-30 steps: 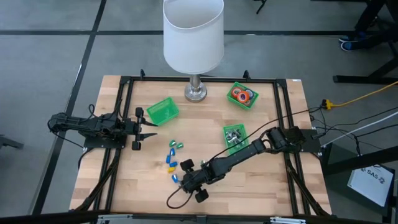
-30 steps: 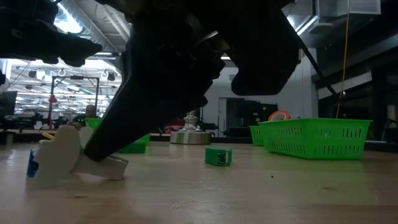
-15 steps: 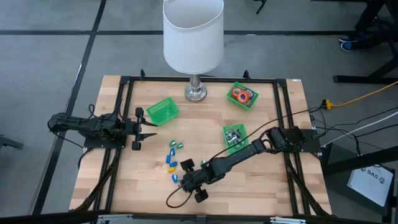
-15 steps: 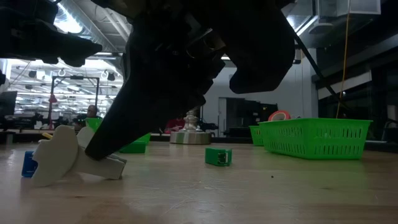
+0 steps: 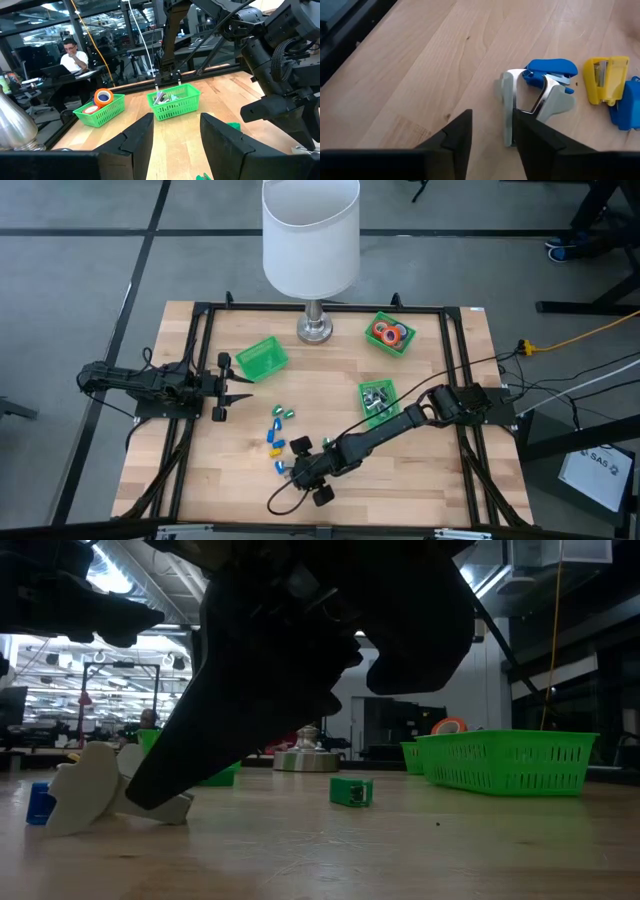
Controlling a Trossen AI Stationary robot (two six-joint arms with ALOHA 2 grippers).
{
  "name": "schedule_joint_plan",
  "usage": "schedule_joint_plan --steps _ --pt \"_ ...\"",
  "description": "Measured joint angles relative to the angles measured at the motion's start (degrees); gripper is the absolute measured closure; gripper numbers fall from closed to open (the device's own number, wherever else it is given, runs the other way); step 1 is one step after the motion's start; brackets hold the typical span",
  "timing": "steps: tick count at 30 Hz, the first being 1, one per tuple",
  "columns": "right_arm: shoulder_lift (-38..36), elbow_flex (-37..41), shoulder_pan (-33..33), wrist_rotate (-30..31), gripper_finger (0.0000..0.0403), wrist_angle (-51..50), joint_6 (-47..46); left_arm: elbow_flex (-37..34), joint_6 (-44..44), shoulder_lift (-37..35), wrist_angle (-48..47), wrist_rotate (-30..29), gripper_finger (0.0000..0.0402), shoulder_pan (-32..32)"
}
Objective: Pick and place Stapler, Stapler remover, tape
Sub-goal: Put the gray staple remover into the bottom right green bin
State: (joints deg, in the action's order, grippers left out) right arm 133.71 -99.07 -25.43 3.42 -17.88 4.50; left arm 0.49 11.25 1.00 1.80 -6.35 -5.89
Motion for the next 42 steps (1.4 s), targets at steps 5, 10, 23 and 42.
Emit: schedule_joint_plan --steps 5,10,23,42 --pt "0.2 -0.9 0.0 0.0 0.0257 -0.4 0.3 0.0 0.0 0.0 0.0 0.0 0.0245 0.0" --pt "0.2 -1.5 0.0 1.8 0.0268 -0.1 0.6 0.0 0.0 0.0 0.0 0.0 0.0245 0.0" --pt "1.4 -1.6 0.1 2.1 0.0281 2.3 -2.3 0.0 0.0 0.0 0.0 0.0 0.0245 0.0" --pt "1.5 -1.9 0.7 8.0 0.0281 -3.1 -8.8 0.0 0.0 0.0 0.0 0.0 0.0245 0.0"
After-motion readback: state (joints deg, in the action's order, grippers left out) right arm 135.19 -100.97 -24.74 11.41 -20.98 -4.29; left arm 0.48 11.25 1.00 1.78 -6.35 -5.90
